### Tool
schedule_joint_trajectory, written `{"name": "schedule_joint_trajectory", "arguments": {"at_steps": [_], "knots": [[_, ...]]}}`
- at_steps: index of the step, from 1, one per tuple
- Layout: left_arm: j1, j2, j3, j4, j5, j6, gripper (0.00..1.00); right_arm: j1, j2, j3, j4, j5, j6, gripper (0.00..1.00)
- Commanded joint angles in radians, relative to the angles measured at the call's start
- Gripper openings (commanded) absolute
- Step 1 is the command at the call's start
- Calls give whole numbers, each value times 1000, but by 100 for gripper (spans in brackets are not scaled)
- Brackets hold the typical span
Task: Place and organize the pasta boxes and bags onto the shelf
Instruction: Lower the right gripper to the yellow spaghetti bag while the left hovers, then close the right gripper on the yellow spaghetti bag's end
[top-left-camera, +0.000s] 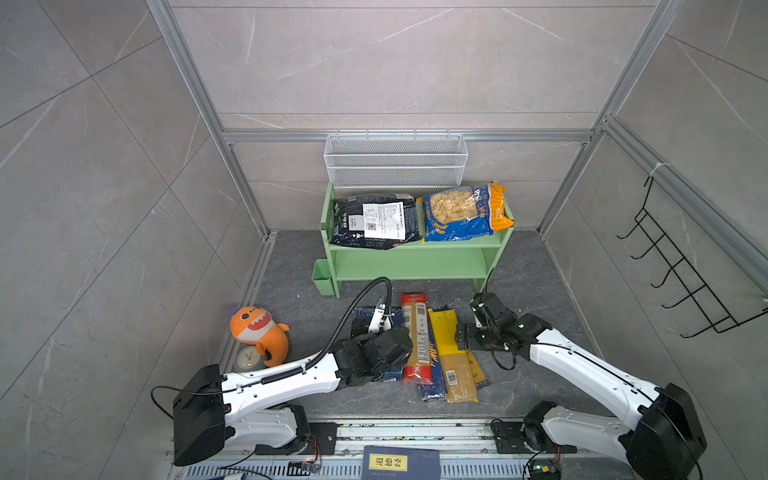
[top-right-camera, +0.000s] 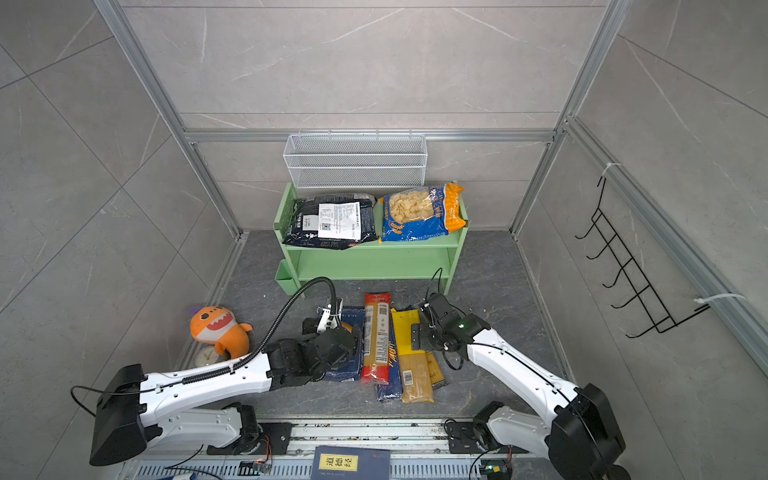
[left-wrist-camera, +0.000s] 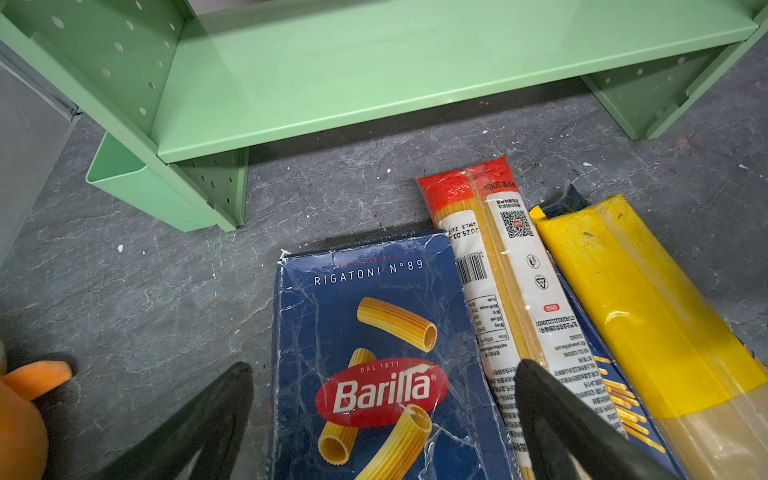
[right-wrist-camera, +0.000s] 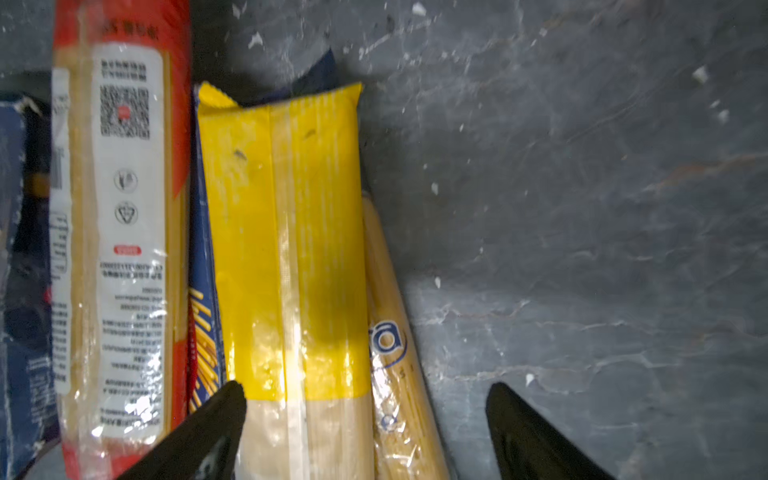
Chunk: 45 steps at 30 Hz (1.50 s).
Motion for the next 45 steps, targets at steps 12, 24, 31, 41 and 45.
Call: {"name": "schedule_joint_trajectory", "arguments": {"at_steps": [12, 24, 31, 41, 45], "knots": [[0, -46, -19, -75, 104, -105, 100, 117, -31, -167, 130, -115, 120, 85], [1, -138, -75, -126, 88, -174, 100, 242, 109, -161, 158, -24, 190, 85], [1, -179, -95, -152, 81, -192, 100, 274, 191, -212, 249, -63, 250, 77], [6, -176, -95, -144, 91, -180, 100, 328, 290, -225, 280, -51, 314, 48], [10, -181, -88, -152, 85, -174, 100, 329, 265, -227, 292, -54, 322, 32]]}}
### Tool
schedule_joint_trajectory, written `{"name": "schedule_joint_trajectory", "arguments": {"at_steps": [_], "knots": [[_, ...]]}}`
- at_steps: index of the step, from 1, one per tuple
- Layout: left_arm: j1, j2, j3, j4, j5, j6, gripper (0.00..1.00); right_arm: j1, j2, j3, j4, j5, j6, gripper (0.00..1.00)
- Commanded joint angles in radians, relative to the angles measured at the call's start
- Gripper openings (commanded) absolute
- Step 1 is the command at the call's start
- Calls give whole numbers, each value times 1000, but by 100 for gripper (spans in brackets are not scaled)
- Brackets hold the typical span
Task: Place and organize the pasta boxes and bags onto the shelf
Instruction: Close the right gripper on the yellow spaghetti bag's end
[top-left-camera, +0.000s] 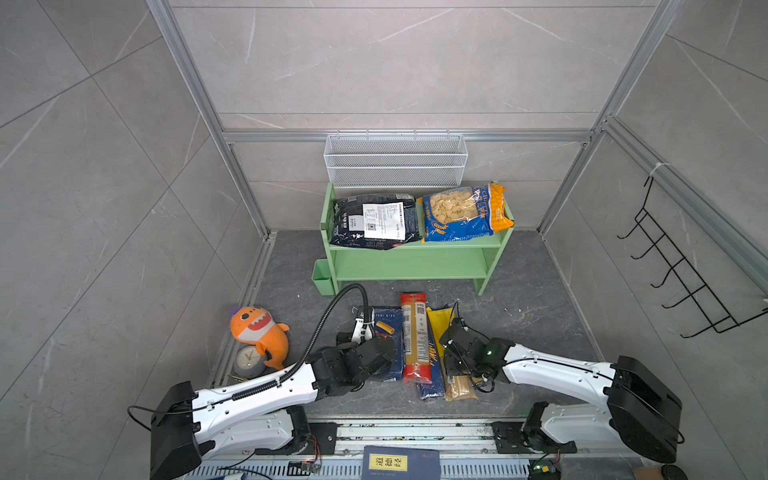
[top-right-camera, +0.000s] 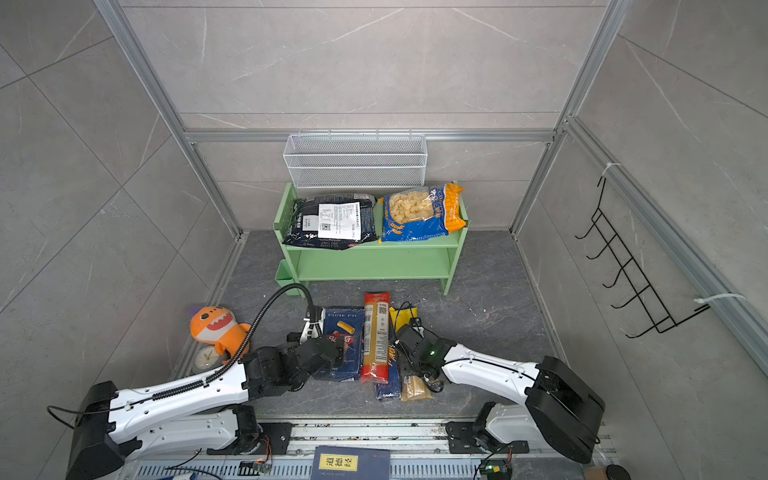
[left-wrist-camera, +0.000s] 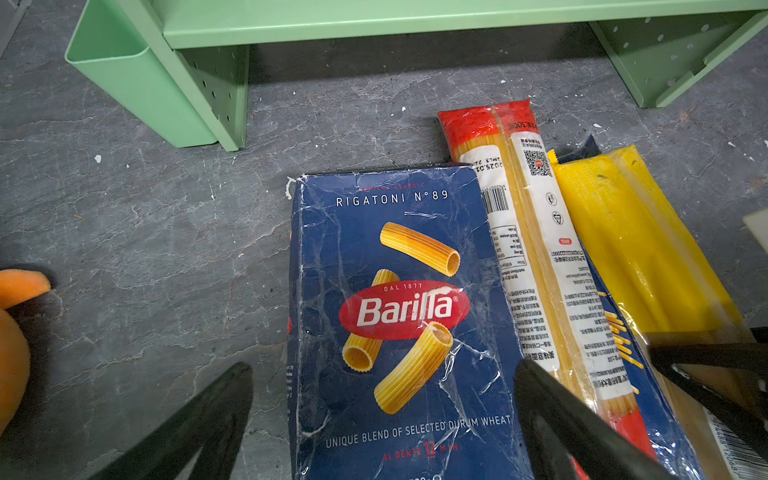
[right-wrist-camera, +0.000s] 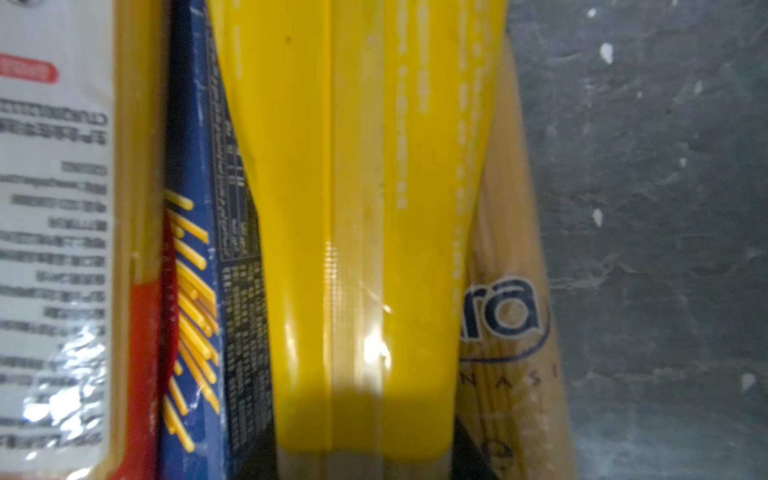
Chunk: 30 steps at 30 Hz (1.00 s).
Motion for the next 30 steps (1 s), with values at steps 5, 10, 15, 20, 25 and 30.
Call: {"name": "schedule_joint_trajectory", "arguments": {"at_steps": [5, 10, 15, 20, 25, 30], "knots": [[15, -8, 8, 10, -12, 13, 100, 16, 7, -80, 32, -187, 59, 29], [46, 14, 13, 15, 24, 26, 100, 16, -76, -56, -1, -193, 51, 26], [88, -2, -16, 16, 73, 0, 100, 16, -139, -27, -26, -208, 47, 22], [106, -27, -31, 18, 83, -6, 100, 14, -198, 14, -55, -216, 30, 20], [110, -24, -24, 17, 91, -4, 100, 11, -249, 39, -68, -225, 22, 18], [113, -16, -18, 12, 90, -5, 100, 2, -311, 41, -54, -241, 22, 17]]}}
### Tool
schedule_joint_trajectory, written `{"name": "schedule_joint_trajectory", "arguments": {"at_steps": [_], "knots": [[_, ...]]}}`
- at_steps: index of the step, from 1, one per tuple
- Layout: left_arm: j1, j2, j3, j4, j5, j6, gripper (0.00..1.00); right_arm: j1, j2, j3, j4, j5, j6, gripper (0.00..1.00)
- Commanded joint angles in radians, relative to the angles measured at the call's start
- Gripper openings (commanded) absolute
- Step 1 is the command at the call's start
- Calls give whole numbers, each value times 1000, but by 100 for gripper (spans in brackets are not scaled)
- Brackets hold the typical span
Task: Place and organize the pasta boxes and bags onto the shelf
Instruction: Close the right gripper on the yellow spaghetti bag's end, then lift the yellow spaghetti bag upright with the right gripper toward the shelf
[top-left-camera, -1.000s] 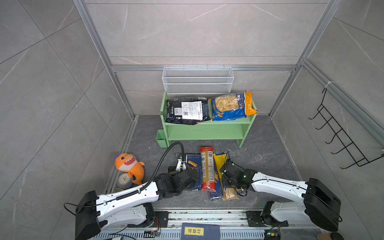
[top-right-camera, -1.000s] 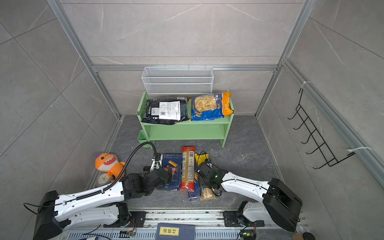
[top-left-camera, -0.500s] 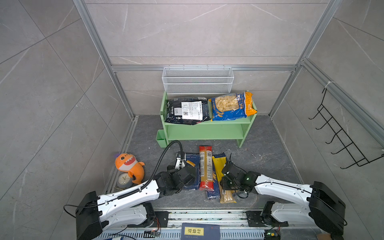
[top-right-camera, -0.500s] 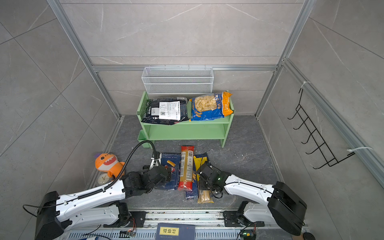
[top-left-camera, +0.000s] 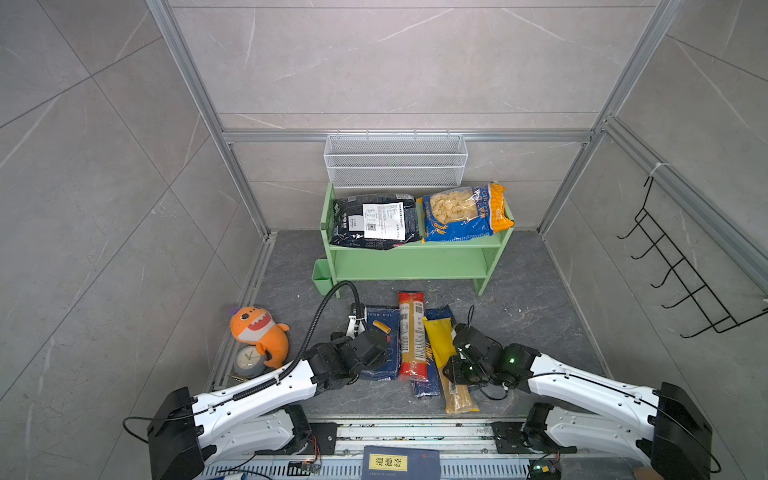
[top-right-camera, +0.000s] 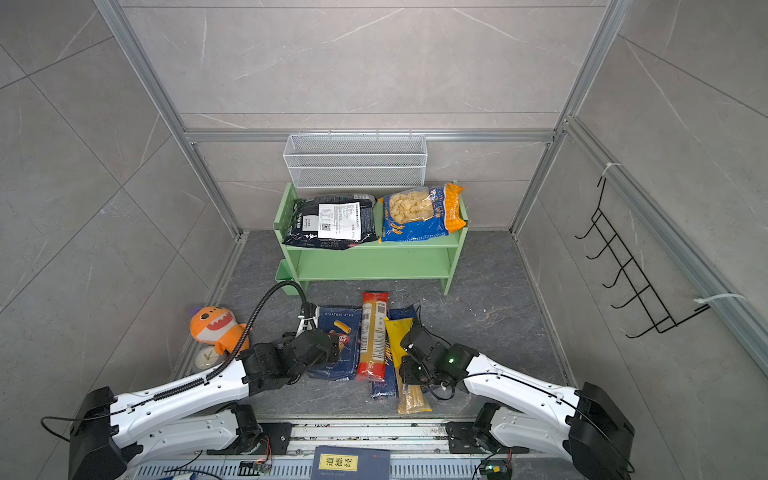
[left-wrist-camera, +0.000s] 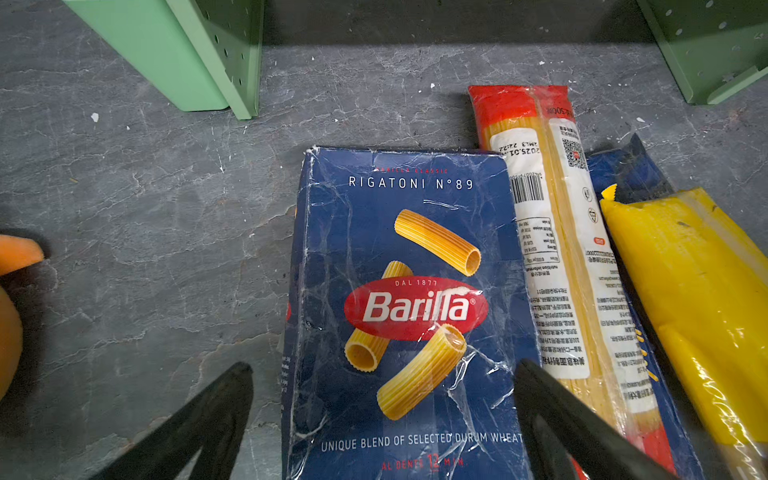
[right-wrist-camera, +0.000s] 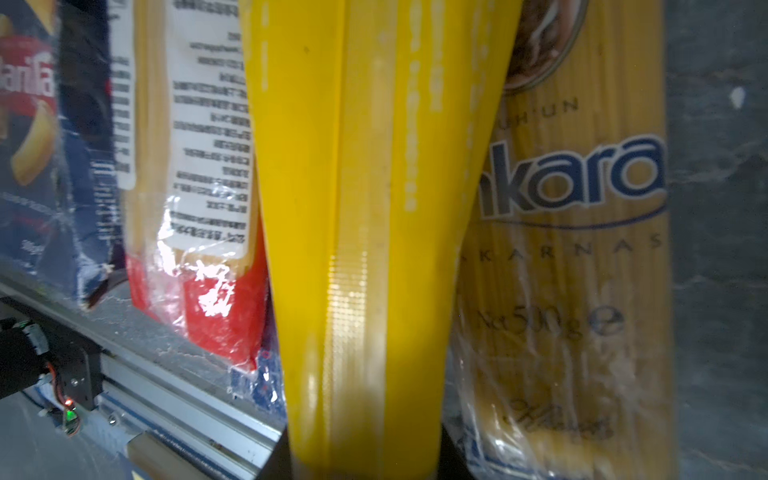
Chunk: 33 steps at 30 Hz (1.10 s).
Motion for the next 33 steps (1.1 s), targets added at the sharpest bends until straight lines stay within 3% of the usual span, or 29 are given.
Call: {"name": "schedule_joint_trajectory", "arguments": {"at_steps": [1, 12, 21, 33], "knots": [[8, -8, 14, 4, -4, -9, 100, -4, -68, 58, 51, -14, -21, 17], [14, 5, 39, 6, 1, 2, 100, -104, -144, 143, 16, -42, -100, 17], [20, 27, 65, 8, 4, 16, 100, -246, -24, 327, -24, -87, -242, 17], [56, 72, 76, 47, 41, 47, 99, -364, 215, 520, 36, -13, -380, 16]]}}
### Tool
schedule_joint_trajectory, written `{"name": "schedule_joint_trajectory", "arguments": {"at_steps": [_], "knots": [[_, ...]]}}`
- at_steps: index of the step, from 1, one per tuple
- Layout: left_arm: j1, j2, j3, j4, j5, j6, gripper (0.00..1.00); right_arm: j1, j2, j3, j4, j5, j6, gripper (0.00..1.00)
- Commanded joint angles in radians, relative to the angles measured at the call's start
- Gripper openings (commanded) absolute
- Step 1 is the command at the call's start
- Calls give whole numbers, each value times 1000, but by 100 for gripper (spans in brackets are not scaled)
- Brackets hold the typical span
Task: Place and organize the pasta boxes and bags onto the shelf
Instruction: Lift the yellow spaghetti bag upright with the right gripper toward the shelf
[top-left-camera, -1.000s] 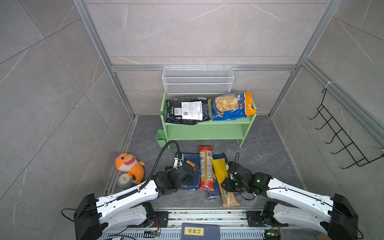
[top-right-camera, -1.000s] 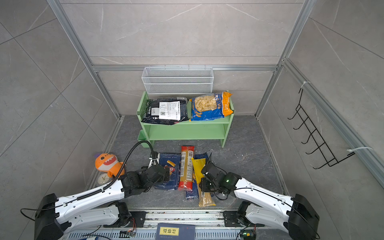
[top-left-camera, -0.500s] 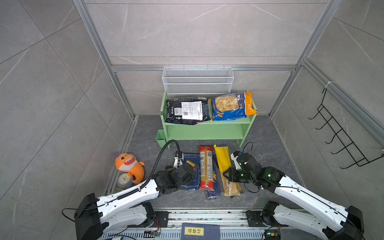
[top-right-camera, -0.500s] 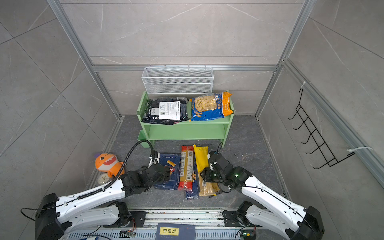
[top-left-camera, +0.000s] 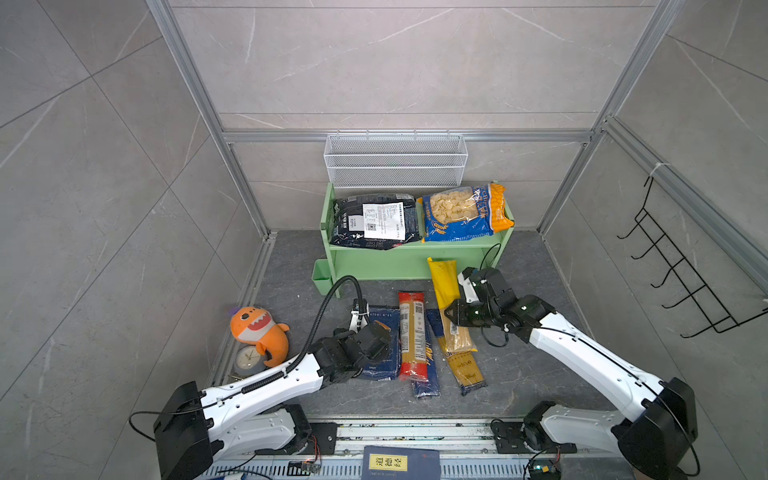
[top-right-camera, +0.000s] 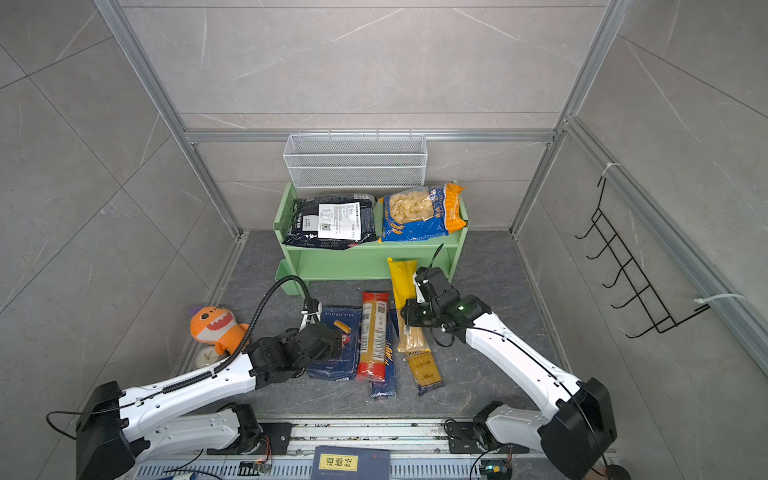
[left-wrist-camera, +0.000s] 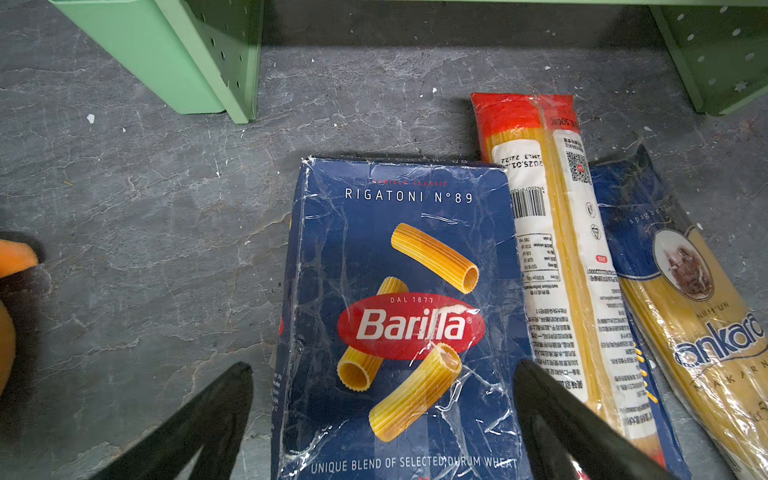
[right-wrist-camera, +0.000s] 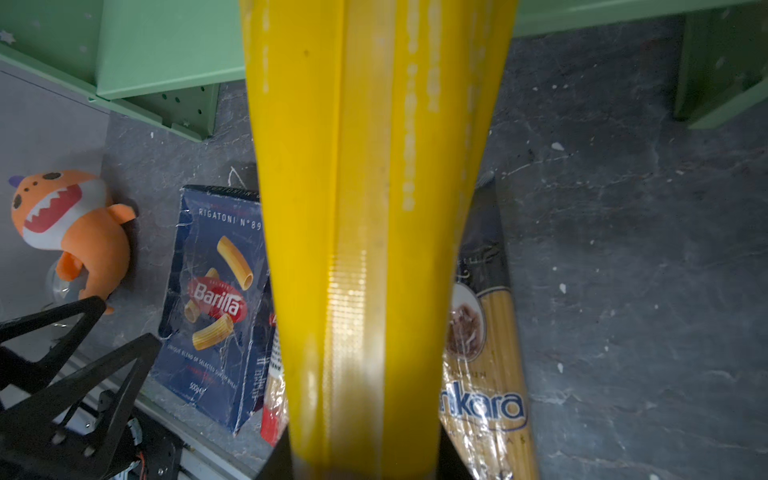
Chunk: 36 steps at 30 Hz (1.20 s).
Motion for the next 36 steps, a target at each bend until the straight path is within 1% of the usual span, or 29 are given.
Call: {"name": "schedule_joint_trajectory", "arguments": {"at_steps": [1, 5, 13, 21, 27, 32, 36], "knots": [[21, 13, 36, 35, 25, 28, 100, -30, 31, 84, 129, 39, -68, 16], [43, 25, 33, 52, 51, 34, 99, -70, 79, 89, 185, 40, -90, 16], [80, 49, 49, 68, 92, 55, 99, -121, 118, 61, 343, 57, -130, 16], [91, 53, 59, 64, 99, 62, 99, -180, 190, 99, 405, 81, -135, 16], [93, 45, 59, 51, 101, 58, 98, -208, 212, 117, 438, 88, -141, 16], [93, 38, 59, 48, 101, 57, 99, -221, 232, 147, 442, 83, -139, 16], [94, 36, 63, 41, 103, 52, 98, -222, 225, 160, 436, 58, -121, 16]]}}
